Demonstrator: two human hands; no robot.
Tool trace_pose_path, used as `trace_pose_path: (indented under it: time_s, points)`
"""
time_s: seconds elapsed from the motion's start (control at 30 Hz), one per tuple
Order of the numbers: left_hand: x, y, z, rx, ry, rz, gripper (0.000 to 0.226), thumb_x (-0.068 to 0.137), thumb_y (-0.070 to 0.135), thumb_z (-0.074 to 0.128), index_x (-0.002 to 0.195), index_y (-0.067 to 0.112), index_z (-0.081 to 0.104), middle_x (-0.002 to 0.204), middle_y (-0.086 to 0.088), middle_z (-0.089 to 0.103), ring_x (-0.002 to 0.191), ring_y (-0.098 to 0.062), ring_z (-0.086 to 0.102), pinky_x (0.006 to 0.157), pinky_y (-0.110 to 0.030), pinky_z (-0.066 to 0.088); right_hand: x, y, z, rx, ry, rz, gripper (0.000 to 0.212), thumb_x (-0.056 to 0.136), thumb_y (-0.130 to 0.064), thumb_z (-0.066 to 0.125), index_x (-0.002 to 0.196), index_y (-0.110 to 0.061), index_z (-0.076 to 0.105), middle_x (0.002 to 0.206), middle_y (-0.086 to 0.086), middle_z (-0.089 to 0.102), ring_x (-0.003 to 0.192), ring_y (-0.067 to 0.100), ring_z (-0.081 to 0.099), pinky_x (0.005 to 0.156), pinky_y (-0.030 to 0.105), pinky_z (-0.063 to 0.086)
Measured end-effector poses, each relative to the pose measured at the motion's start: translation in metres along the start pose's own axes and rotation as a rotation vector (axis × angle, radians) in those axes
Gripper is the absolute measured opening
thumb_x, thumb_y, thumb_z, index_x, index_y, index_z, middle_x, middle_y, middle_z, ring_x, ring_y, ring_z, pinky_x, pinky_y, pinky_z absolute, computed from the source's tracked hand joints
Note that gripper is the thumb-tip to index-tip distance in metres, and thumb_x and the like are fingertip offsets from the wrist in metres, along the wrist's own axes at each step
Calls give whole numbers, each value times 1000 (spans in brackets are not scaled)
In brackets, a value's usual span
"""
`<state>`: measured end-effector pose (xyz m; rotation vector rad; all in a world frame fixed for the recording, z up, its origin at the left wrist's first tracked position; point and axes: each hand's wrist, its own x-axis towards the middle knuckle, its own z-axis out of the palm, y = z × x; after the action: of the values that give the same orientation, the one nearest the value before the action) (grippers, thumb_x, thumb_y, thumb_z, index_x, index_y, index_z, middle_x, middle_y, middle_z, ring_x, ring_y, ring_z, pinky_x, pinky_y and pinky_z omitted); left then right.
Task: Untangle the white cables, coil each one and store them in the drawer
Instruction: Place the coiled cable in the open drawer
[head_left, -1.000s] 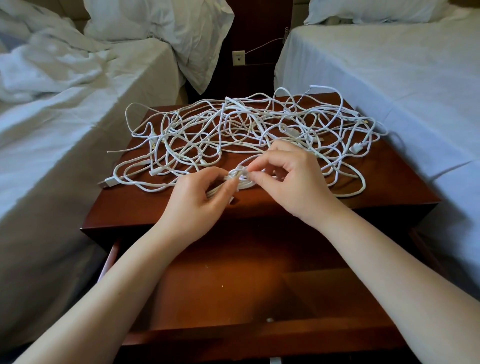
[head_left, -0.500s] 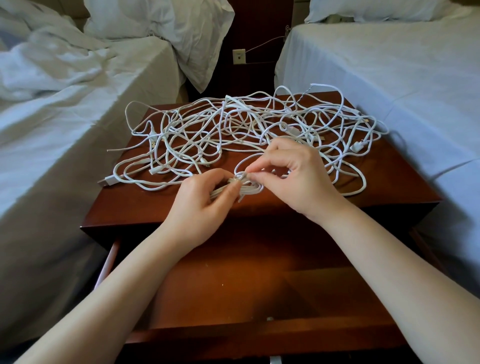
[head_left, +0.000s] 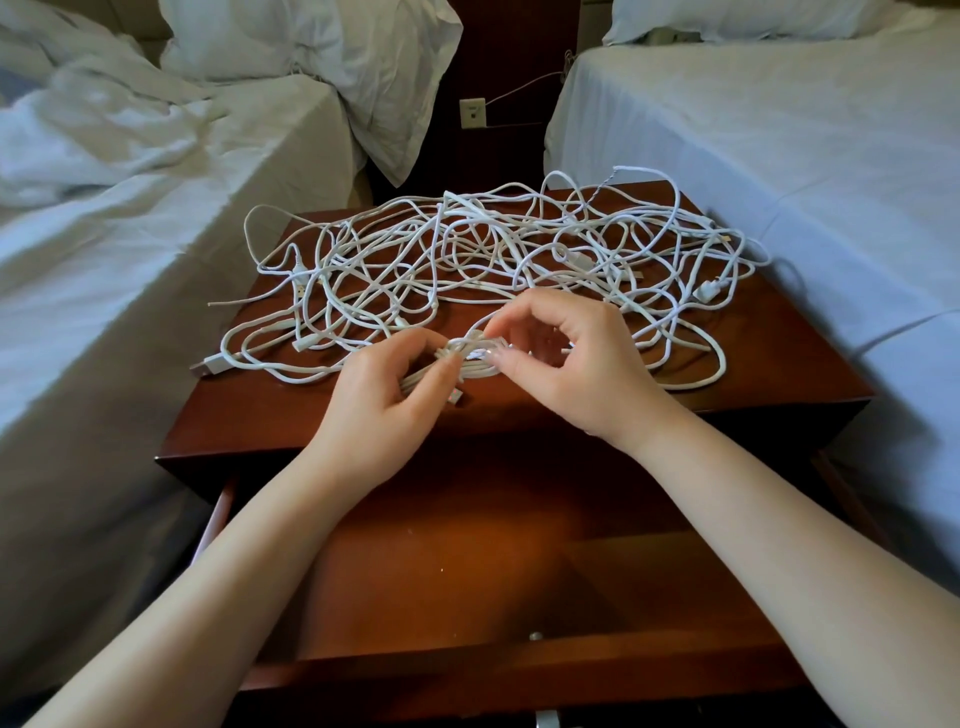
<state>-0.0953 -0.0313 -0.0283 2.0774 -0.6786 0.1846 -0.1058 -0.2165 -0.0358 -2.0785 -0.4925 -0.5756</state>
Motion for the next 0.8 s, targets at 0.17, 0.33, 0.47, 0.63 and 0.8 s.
trace_pose_path:
  time_s: [0.17,0.33,0.47,0.63,0.8]
  points:
    - [0,1,-1,4,-43,44,14,92,25,54,79,28,60,62,23,57,54,0,50,51,-10,34,0,-2,1,14,-18,8,5,85,-12,72,82,-8,70,73,2,65,67,17,57,61,32,50]
    - [0,1,-3,14,-34,92,12,88,25,52,81,24,62,63,24,57,55,0,50,52,-8,33,0,-2,-1,57,-44,84,8,84,-12,74,83,-10,66,71,0,61,66,17,55,59,25,47]
    - [0,0,-1,-13,-28,119,9,87,23,53,81,27,59,63,23,57,55,0,51,53,-8,34,0,0,0,18,-75,61,18,87,-19,70,104,-16,68,83,2,61,70,16,56,58,20,47]
    - [-3,-3,1,-100,-17,91,30,84,22,55,112,17,45,67,7,58,53,-4,51,53,-13,36,1,-1,-3,29,-170,132,17,91,-19,66,106,-16,71,96,-5,68,84,3,59,66,13,42]
    - [-4,-2,1,-128,-39,79,30,87,25,56,112,16,42,73,5,61,56,-2,55,56,-13,40,0,-7,-12,28,-194,197,9,91,-20,66,99,-20,71,88,-7,67,81,5,60,67,14,45]
